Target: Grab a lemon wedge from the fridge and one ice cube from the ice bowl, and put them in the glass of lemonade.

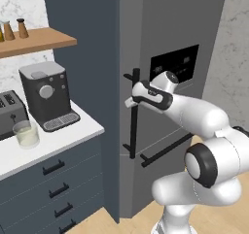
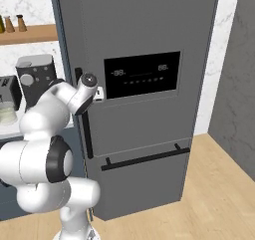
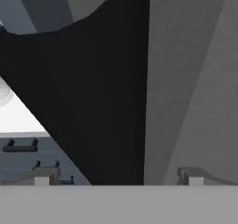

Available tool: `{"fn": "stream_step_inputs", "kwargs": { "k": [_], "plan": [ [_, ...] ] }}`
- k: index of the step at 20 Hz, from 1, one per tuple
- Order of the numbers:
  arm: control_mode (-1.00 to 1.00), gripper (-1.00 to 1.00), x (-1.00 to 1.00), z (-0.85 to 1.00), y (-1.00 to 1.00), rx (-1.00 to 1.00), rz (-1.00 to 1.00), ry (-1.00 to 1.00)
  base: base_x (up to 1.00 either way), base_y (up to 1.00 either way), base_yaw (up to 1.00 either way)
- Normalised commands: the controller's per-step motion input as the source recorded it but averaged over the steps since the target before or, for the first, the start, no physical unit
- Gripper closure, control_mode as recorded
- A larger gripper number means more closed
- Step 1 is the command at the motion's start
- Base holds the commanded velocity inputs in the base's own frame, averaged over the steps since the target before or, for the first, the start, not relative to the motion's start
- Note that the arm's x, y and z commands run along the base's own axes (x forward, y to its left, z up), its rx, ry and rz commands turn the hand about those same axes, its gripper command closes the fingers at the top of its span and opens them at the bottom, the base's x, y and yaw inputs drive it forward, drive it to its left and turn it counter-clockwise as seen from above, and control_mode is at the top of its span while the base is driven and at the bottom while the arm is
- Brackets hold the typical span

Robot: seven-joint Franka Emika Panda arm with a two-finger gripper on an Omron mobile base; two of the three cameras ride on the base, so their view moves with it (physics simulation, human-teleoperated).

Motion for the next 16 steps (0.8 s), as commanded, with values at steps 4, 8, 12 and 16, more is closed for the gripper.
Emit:
{"fn": "stream_step_inputs", "kwargs": {
  "k": [4,8,12,16],
  "plan": [
    [-1.0,-1.0,0.08,-0.03,0.01,0.0,0.0,-0.01,0.0,0.0,0.0],
    [-1.0,-1.0,0.09,-0.01,0.0,0.0,0.0,0.0,0.0,0.0,0.0],
    [-1.0,1.0,0.18,0.0,0.0,0.0,0.0,0.0,0.0,0.0,0.0],
    [-1.0,1.0,0.04,0.0,0.0,0.0,0.0,0.0,0.0,0.0,0.0]
  ]
}}
